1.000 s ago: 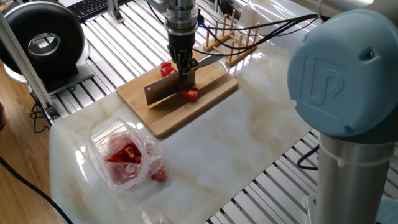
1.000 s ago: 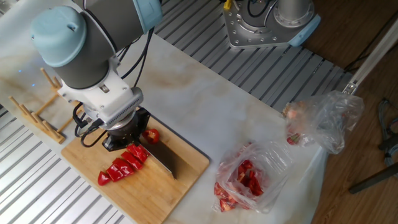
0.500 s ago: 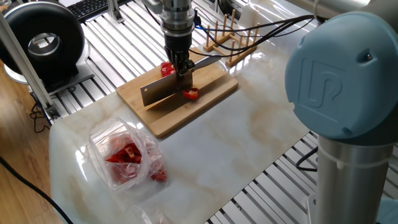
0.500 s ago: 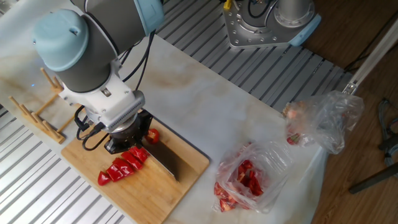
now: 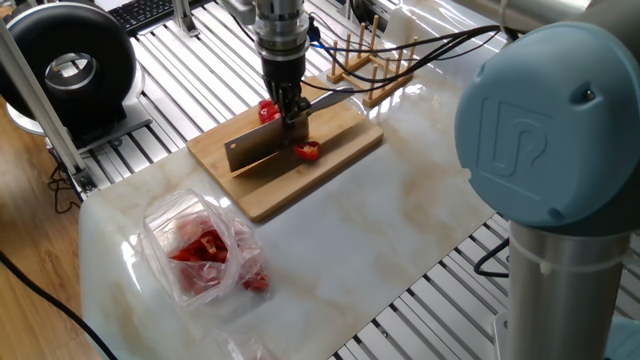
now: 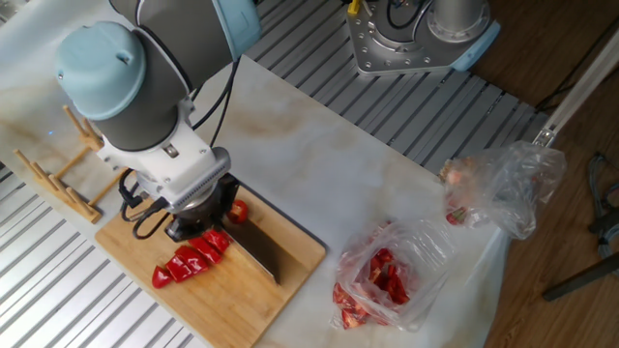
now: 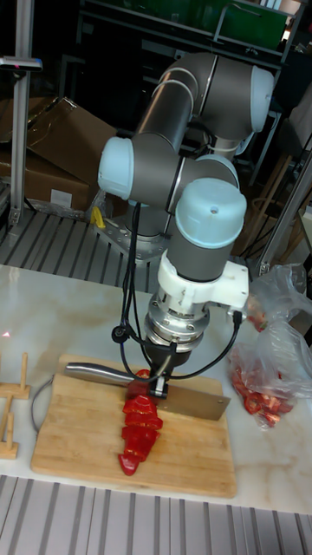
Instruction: Chop the chili peppers
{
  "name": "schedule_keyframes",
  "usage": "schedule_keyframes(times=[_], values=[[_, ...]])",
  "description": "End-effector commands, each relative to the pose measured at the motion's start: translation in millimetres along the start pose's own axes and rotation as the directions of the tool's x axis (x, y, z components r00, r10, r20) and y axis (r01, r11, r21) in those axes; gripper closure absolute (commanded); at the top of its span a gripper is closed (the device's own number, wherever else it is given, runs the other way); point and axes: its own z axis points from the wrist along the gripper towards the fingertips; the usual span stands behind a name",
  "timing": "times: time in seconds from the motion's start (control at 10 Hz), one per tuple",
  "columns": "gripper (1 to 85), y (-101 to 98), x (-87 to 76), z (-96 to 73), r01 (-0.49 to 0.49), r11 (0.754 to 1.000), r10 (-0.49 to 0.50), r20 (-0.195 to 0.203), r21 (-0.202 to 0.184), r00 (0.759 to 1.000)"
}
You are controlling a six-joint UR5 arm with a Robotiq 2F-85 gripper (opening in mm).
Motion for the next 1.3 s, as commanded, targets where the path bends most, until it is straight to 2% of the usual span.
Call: schedule_keyframes(times=[0.0,0.4,0.6,0.9,1.2], values=[[84.3,1.2,-4.1,-1.8,-0.018,1.0,0.018,0.003,-0.001,1.0],[84.3,5.7,-3.7,-9.7,-0.026,1.0,0.026,-0.001,-0.001,1.0],[84.3,7.3,-3.5,-23.3,-0.046,0.999,0.046,0.001,0.005,0.999],[84.3,22.0,3.2,-51.8,-0.045,0.999,0.045,-0.012,-0.018,0.999],[84.3,29.8,13.1,-52.3,-0.039,0.999,0.04,0.013,-0.029,0.999]])
